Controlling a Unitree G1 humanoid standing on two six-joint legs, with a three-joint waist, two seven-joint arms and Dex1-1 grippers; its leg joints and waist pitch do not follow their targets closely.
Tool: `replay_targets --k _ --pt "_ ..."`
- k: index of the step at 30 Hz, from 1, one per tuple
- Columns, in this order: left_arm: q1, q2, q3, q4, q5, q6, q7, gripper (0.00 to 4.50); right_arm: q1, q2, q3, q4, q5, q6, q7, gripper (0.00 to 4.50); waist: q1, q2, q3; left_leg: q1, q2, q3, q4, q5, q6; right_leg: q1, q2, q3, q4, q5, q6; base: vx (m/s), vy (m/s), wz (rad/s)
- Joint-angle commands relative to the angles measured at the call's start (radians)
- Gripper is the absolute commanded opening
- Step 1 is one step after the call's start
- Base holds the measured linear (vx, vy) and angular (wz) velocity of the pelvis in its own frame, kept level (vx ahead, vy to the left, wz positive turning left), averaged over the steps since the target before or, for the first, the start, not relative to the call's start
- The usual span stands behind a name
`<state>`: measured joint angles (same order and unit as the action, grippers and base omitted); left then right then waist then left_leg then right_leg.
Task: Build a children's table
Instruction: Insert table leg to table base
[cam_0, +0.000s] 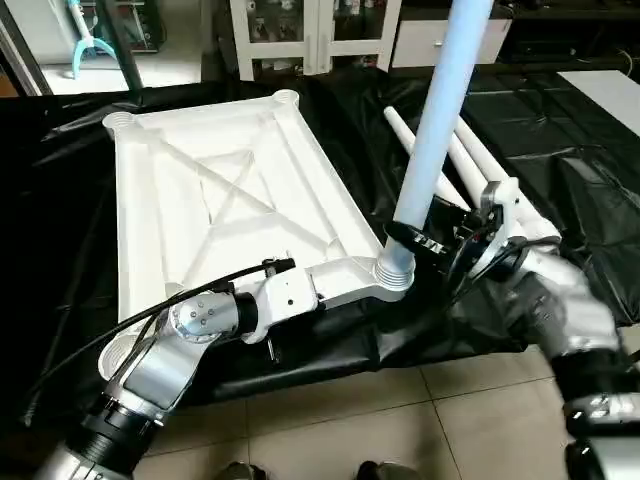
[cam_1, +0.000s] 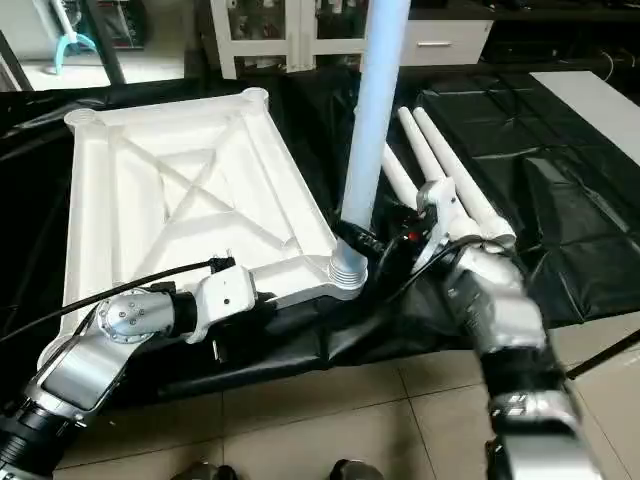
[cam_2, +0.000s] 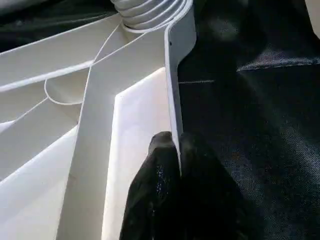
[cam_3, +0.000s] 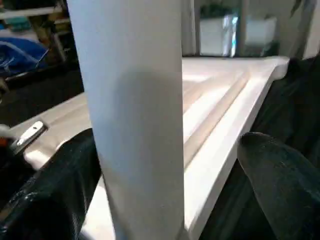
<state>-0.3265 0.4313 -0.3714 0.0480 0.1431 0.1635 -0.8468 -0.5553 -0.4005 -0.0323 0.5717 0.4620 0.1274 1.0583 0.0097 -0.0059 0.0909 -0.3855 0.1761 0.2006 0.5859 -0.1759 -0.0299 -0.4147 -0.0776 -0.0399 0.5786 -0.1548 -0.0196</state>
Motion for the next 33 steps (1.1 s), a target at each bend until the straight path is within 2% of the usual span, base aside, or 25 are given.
replay_targets --k 1,3,4,6,7,8,10,16,20,21,22,23,27,33 --pt "0.024 -0.007 -0.066 0.011 0.009 -0.017 -0.031 0.0 -0.026 -0.018 0.008 0.019 -0.012 0.035 0.042 4.49 -0.005 -0.022 -0.073 0.02 0.053 -0.016 -0.062 -0.174 0.102 0.042 -0.056 0.035 -0.057 -0.245 -0.223 0.0 0.0 0.0" --pt "0.023 -0.008 -0.068 0.015 0.01 -0.017 -0.03 0.0 -0.041 -0.039 0.028 0.032 -0.023 0.063 0.089 4.49 -0.003 -0.019 -0.072 0.021 0.054 -0.019 -0.061 -0.176 0.107 0.042 -0.057 0.033 -0.058 -0.266 -0.223 0.0 0.0 0.0" --pt "0.02 -0.01 -0.07 0.019 0.011 -0.017 -0.029 0.0 -0.047 -0.047 0.034 0.039 -0.027 0.071 0.108 4.31 -0.006 -0.028 -0.071 0.019 0.054 -0.017 -0.061 -0.176 0.109 0.041 -0.056 0.033 -0.058 -0.272 -0.22 0.0 0.0 0.0" --pt "0.018 -0.012 -0.071 0.025 0.015 -0.02 -0.028 0.0 -0.056 -0.056 0.037 0.048 -0.027 0.084 0.125 4.31 -0.004 -0.023 -0.071 0.02 0.055 -0.018 -0.06 -0.176 0.107 0.04 -0.058 0.034 -0.058 -0.282 -0.216 0.0 0.0 0.0" --pt "0.015 -0.014 -0.073 0.031 0.018 -0.022 -0.027 0.0 -0.062 -0.063 0.041 0.055 -0.029 0.094 0.142 4.18 -0.005 -0.026 -0.071 0.021 0.054 -0.017 -0.059 -0.174 0.107 0.039 -0.058 0.034 -0.058 -0.28 -0.215 0.0 0.0 0.0" --pt "0.013 -0.016 -0.074 0.033 0.02 -0.023 -0.027 0.0 -0.065 -0.067 0.045 0.061 -0.029 0.101 0.156 4.04 -0.004 -0.023 -0.071 0.021 0.054 -0.018 -0.059 -0.174 0.11 0.04 -0.058 0.034 -0.058 -0.279 -0.217 0.0 0.0 0.0" --pt "0.011 -0.017 -0.076 0.035 0.022 -0.023 -0.029 0.0 -0.067 -0.073 0.053 0.065 -0.03 0.114 0.177 3.96 -0.004 -0.025 -0.072 0.021 0.054 -0.018 -0.058 -0.171 0.112 0.04 -0.058 0.034 -0.057 -0.273 -0.219 0.0 0.0 0.0" --pt "0.004 -0.017 -0.079 0.042 0.026 -0.026 -0.034 0.0 -0.079 -0.077 0.056 0.096 -0.044 0.114 0.205 3.31 -0.002 -0.024 -0.073 0.021 0.054 -0.018 -0.057 -0.165 0.113 0.04 -0.058 0.033 -0.056 -0.262 -0.226 0.0 0.0 0.0" --pt "0.004 -0.015 -0.077 0.044 0.029 -0.027 -0.037 0.0 -0.086 -0.079 0.06 0.104 -0.049 0.127 0.224 3.18 -0.001 -0.024 -0.073 0.022 0.055 -0.018 -0.057 -0.169 0.109 0.041 -0.058 0.033 -0.056 -0.272 -0.224 0.0 0.0 0.0" --pt "0.004 -0.014 -0.076 0.045 0.031 -0.028 -0.039 0.0 -0.09 -0.08 0.059 0.11 -0.053 0.13 0.232 2.89 0.0 -0.024 -0.073 0.022 0.055 -0.018 -0.057 -0.167 0.11 0.041 -0.057 0.032 -0.055 -0.268 -0.227 0.0 0.0 0.0" --pt "0.004 -0.013 -0.076 0.045 0.031 -0.028 -0.039 0.0 -0.091 -0.079 0.059 0.112 -0.054 0.132 0.236 2.89 0.0 -0.024 -0.073 0.021 0.055 -0.018 -0.057 -0.166 0.11 0.041 -0.057 0.032 -0.055 -0.266 -0.228 0.0 0.0 0.0" --pt "0.005 -0.012 -0.076 0.044 0.031 -0.028 -0.039 0.0 -0.092 -0.078 0.058 0.113 -0.055 0.133 0.238 2.84 0.002 -0.02 -0.073 0.022 0.055 -0.019 -0.057 -0.166 0.109 0.041 -0.058 0.032 -0.055 -0.264 -0.229 0.0 0.0 0.0" --pt "0.007 -0.008 -0.075 0.043 0.03 -0.029 -0.04 0.0 -0.093 -0.072 0.057 0.123 -0.064 0.121 0.236 2.45 0.004 -0.022 -0.074 0.021 0.055 -0.018 -0.056 -0.156 0.113 0.042 -0.057 0.032 -0.053 -0.242 -0.235 0.0 0.0 0.0" --pt "0.007 -0.007 -0.073 0.044 0.032 -0.028 -0.039 0.0 -0.089 -0.057 0.041 0.131 -0.069 0.106 0.212 2.03 0.003 -0.022 -0.073 0.022 0.056 -0.019 -0.057 -0.173 0.103 0.041 -0.058 0.032 -0.055 -0.267 -0.23 0.0 0.0 0.0"
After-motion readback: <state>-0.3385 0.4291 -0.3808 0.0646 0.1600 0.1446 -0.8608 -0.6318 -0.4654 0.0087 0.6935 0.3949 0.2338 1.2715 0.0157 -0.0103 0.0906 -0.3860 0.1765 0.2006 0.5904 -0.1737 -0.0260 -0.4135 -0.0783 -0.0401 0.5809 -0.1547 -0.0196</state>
